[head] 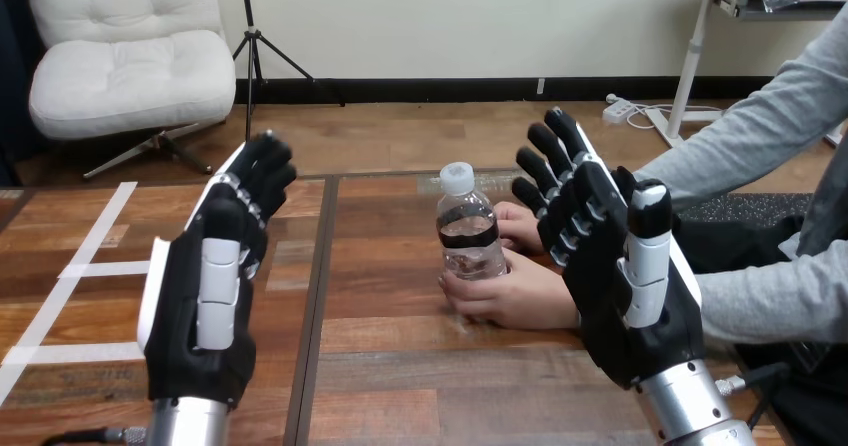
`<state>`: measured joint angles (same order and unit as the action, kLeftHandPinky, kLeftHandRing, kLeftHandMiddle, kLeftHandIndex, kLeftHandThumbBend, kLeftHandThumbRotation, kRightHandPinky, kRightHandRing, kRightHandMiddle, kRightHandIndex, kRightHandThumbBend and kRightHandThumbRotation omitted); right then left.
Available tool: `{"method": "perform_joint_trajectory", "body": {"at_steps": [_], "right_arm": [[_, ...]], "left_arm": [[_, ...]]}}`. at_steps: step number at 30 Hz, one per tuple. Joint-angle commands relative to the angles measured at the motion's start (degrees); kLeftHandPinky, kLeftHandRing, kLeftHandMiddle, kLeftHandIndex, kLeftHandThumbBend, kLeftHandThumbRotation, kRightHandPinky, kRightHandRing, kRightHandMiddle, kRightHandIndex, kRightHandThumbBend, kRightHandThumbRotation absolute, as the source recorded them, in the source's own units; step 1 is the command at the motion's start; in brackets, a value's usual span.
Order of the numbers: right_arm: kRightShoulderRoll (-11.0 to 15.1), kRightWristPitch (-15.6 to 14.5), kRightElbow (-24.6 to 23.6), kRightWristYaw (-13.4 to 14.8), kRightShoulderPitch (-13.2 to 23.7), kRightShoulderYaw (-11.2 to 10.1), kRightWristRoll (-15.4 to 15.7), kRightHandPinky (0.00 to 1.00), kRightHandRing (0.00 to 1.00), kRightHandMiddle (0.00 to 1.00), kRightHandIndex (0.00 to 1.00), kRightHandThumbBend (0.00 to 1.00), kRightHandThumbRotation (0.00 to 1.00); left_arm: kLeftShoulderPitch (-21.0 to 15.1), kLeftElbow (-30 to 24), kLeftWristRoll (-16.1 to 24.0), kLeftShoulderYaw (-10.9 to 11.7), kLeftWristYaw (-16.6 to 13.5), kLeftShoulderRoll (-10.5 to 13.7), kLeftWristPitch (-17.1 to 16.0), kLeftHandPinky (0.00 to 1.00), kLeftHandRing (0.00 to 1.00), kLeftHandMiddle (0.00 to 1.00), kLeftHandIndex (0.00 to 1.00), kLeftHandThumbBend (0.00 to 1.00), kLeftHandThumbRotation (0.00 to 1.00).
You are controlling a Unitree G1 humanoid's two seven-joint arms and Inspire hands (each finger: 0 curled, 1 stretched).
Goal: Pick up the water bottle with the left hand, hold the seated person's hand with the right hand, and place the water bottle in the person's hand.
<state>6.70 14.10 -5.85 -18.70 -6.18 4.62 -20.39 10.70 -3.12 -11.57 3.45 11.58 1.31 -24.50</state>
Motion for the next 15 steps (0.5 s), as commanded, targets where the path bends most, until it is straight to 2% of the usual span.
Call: {"method": "perform_joint_trajectory", "body": {"at_steps": [1,15], "right_arm": [[-0.6,-1.0,-2.4,-0.4,2.3,-0.8,-0.6,1.0,1.0,1.0,0.99,0.9,1.0],[-0.9,-2.1,-2.5,-0.6,3.0,-1.1,0.2,1.0,1.0,1.0,1.0,0.89,1.0]], "left_arm": [[-3.3,-2.5,0.5,-0.1,-0.2,-0.1,-1.8,0.91,0.87,0.86,0.85,0.78,0.94],[-3.3,-2.4,1.2,-0.2,-0.7,0.1,-2.3,0.89,0.86,0.86,0.85,0.78,0.96]]}}
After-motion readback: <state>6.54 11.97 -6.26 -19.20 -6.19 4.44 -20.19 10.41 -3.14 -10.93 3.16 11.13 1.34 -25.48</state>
